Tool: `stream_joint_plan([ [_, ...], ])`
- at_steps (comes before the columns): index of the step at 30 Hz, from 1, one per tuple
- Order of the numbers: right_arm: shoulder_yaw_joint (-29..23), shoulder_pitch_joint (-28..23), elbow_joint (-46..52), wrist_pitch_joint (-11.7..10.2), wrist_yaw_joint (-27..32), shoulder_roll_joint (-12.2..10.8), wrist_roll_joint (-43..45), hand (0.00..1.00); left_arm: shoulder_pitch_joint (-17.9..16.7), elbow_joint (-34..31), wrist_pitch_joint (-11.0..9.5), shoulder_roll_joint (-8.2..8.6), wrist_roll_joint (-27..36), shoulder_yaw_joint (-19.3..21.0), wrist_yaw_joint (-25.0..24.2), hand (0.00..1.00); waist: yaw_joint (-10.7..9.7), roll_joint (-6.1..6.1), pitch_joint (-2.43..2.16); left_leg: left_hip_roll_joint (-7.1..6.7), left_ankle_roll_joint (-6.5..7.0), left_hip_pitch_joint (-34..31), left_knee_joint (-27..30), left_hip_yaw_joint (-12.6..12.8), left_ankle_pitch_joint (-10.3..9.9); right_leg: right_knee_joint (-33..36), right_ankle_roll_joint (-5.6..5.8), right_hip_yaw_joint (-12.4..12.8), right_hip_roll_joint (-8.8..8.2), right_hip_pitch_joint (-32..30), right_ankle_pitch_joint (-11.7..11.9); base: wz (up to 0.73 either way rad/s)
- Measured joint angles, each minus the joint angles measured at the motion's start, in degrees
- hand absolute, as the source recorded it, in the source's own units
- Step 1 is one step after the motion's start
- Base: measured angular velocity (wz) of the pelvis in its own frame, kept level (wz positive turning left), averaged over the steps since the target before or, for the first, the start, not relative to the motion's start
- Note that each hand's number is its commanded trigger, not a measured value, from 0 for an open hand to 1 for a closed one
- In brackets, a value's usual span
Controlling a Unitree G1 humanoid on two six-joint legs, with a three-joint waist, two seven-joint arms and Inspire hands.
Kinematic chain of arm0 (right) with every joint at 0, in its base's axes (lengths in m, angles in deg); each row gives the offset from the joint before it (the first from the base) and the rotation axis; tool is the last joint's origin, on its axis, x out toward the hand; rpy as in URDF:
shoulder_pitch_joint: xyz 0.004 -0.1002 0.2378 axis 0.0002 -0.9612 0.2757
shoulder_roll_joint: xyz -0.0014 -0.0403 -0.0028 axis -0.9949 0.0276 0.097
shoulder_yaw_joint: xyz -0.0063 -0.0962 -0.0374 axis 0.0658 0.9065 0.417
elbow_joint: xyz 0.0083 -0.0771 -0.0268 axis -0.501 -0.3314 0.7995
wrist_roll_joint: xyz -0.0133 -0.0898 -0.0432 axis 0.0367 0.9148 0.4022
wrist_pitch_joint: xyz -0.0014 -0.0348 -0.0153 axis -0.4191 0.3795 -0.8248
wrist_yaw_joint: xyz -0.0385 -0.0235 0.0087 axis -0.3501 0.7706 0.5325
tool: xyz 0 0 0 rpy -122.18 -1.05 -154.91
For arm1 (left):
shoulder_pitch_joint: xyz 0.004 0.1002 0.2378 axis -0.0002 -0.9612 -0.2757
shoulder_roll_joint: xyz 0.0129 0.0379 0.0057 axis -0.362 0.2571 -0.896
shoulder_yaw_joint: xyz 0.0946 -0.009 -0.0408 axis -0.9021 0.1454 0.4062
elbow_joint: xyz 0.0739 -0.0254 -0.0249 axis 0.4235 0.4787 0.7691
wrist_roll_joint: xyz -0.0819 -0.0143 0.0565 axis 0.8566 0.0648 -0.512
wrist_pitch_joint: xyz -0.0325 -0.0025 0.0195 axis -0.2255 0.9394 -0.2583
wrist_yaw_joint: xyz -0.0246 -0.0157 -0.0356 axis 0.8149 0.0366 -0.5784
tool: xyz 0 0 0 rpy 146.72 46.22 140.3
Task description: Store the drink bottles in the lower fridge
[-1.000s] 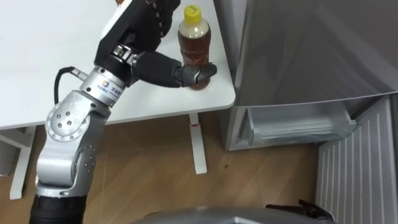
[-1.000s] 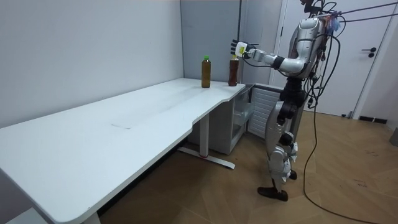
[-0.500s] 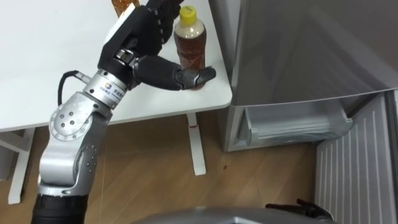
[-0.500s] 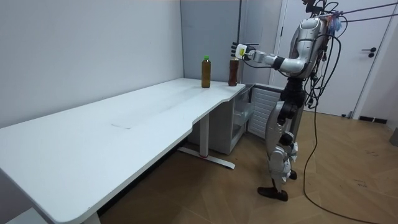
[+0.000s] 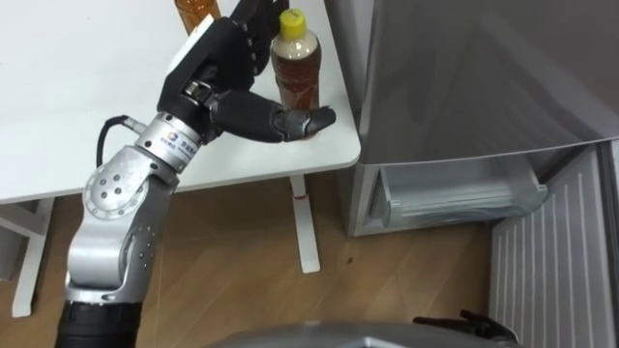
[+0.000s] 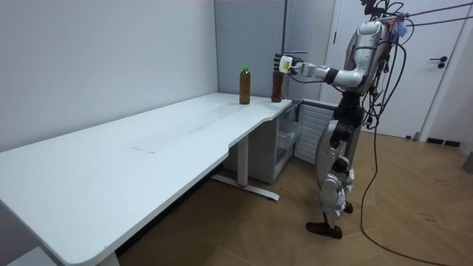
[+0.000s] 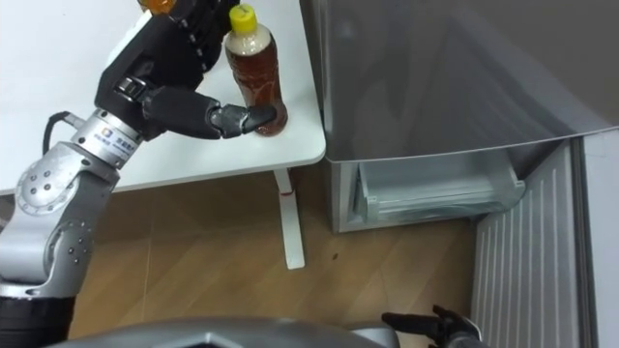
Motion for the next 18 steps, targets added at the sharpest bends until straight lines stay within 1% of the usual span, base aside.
stream_joint_plan([
  [3, 0.00, 0.02, 0.01, 0.52, 0.00, -0.07, 0.02, 0.00, 0.00, 0.56, 0.02, 0.00, 0.00, 0.00, 0.52, 0.00, -0.01, -0.30, 0.01, 0.00, 0.00, 0.00, 0.12, -0.01, 0.00, 0.00, 0.00, -0.03, 0.00, 0.01, 0.00, 0.00],
  [5, 0.00, 0.05, 0.03, 1.11, -0.01, -0.07, 0.02, 0.00, 0.00, 1.51, 0.25, 0.00, -0.02, 0.00, 0.77, 0.00, -0.02, -0.54, 0.10, 0.00, 0.00, -0.03, 0.09, -0.03, 0.00, 0.01, -0.01, -0.05, 0.00, 0.00, 0.00, 0.00],
  [10, -0.08, -0.07, -0.02, 1.14, -0.05, -0.07, 0.13, 0.00, 0.01, 2.19, 0.78, 0.00, -0.13, 0.02, 1.56, 0.00, -0.18, -0.81, 0.21, 0.00, 0.00, 0.02, 0.09, -0.02, 0.00, -0.03, -0.01, -0.05, 0.00, -0.04, 0.01, 0.00],
  [12, -0.19, -0.07, -0.03, 1.14, -0.08, -0.06, 0.83, 0.00, 0.25, 2.87, 0.77, 0.00, -0.44, 0.04, 1.60, 0.00, -0.37, -0.81, 0.20, 0.00, -0.01, 0.07, 0.10, 0.00, -0.01, -0.04, -0.01, -0.05, 0.00, 0.00, 0.01, 0.00],
  [14, -0.19, -0.07, 0.01, 1.16, -0.12, -0.07, 1.83, 0.00, 1.35, 4.98, 0.84, 0.00, -0.61, 0.02, 1.89, 0.00, -0.70, -0.72, 0.21, 0.03, -0.01, -0.02, 0.18, 0.00, -0.01, -0.03, -0.06, -0.02, 0.03, 0.00, 0.04, 0.00],
  [18, -0.22, -0.03, 0.22, 1.17, -0.16, -0.07, 1.82, 0.00, 1.96, 5.80, 0.86, 0.00, -0.61, 0.12, 3.23, 0.00, -1.50, -0.43, 0.24, 0.05, -0.02, -0.02, 0.17, 0.08, -0.02, -0.02, -0.09, 0.12, 0.04, -0.01, 0.06, 0.00],
])
